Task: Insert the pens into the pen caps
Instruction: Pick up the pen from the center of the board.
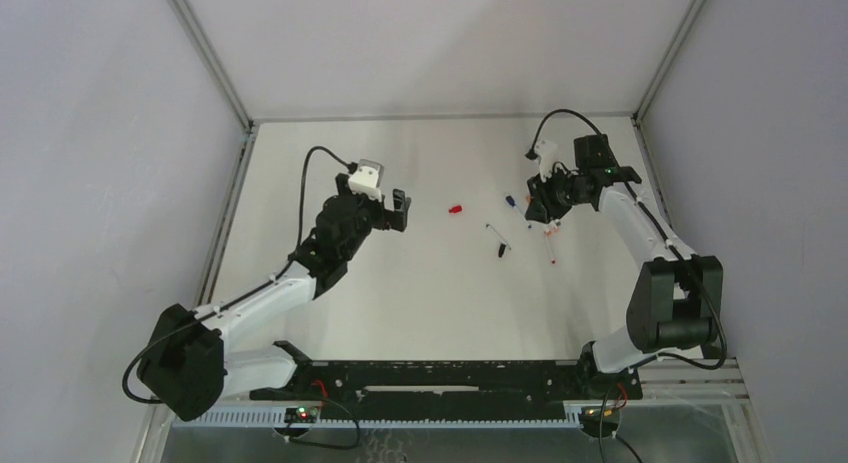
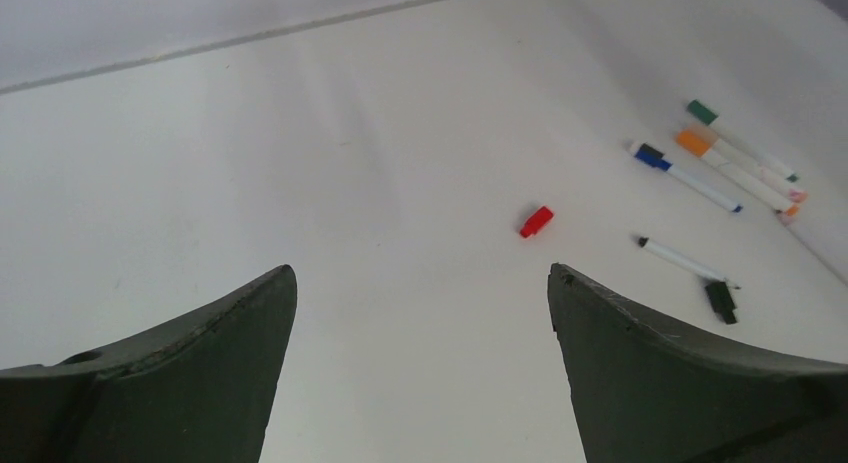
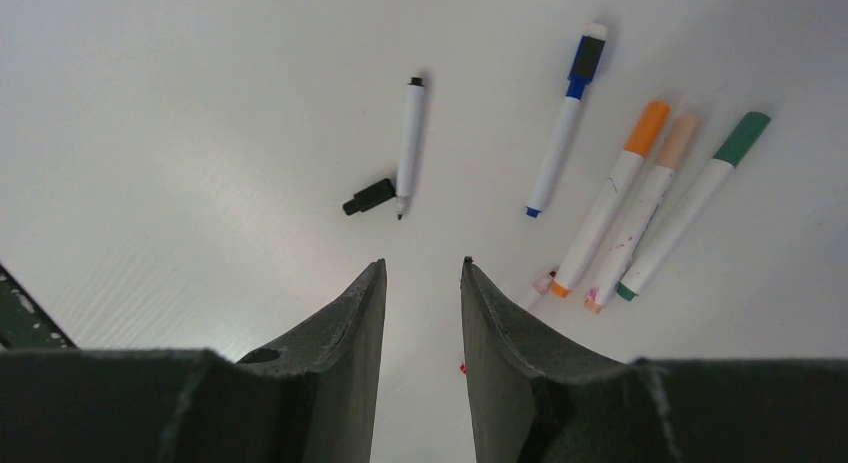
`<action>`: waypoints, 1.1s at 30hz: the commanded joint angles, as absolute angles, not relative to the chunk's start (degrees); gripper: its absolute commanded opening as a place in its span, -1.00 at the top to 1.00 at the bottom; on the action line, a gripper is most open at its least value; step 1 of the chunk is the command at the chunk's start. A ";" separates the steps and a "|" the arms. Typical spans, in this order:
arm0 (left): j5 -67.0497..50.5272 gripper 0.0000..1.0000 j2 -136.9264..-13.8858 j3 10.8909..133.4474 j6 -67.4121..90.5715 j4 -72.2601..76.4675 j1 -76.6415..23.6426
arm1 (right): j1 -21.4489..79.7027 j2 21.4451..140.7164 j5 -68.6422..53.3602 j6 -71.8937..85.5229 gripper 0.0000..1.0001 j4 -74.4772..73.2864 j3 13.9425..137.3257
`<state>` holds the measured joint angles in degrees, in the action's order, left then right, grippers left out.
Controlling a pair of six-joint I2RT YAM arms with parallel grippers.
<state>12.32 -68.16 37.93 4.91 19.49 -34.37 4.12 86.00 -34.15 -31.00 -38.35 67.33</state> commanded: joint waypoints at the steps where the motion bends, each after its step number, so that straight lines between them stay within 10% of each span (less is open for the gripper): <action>1: 8.46 -1.00 -66.41 37.37 3.45 26.02 -34.03 | 5.84 89.31 -28.52 -30.76 0.18 -36.13 67.41; 10: 4.53 -1.00 -69.57 27.59 8.77 47.52 -34.01 | 11.89 94.32 -24.02 -23.89 0.23 -31.77 67.43; 33: 5.25 -1.00 -70.93 27.30 9.65 48.91 -34.01 | 20.92 110.03 -12.56 -16.20 0.26 -29.96 75.52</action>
